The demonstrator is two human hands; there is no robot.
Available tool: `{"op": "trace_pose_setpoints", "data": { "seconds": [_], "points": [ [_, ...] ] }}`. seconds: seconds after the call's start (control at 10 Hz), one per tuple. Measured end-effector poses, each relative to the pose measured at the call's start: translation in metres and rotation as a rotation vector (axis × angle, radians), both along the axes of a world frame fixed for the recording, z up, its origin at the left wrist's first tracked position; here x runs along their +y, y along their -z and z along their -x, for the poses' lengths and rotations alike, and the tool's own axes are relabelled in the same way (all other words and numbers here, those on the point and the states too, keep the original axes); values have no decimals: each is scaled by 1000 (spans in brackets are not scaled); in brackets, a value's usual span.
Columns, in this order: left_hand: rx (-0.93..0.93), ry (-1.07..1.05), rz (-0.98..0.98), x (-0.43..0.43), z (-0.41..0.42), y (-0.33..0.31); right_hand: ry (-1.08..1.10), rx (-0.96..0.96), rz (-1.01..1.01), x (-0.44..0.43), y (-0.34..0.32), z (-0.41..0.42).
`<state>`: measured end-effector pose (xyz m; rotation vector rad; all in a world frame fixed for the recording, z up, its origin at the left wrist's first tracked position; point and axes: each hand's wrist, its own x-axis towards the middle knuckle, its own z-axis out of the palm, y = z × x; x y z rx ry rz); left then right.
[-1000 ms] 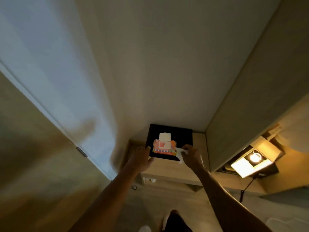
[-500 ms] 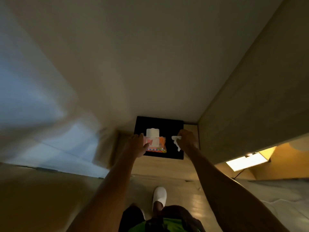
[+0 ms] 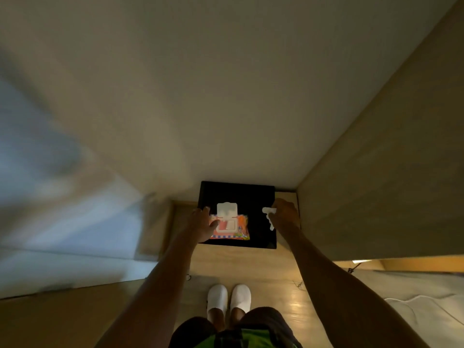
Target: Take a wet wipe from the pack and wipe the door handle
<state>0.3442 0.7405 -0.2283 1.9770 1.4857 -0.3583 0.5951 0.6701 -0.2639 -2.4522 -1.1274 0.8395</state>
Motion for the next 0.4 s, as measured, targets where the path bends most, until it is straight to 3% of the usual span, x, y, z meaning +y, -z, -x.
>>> {"op": "trace_pose_setpoints", "data": {
  "seconds": [0.4],
  "points": [
    [-4, 52, -13, 14, -7, 0, -62, -68, 91, 2, -10, 1]
  ]
}}
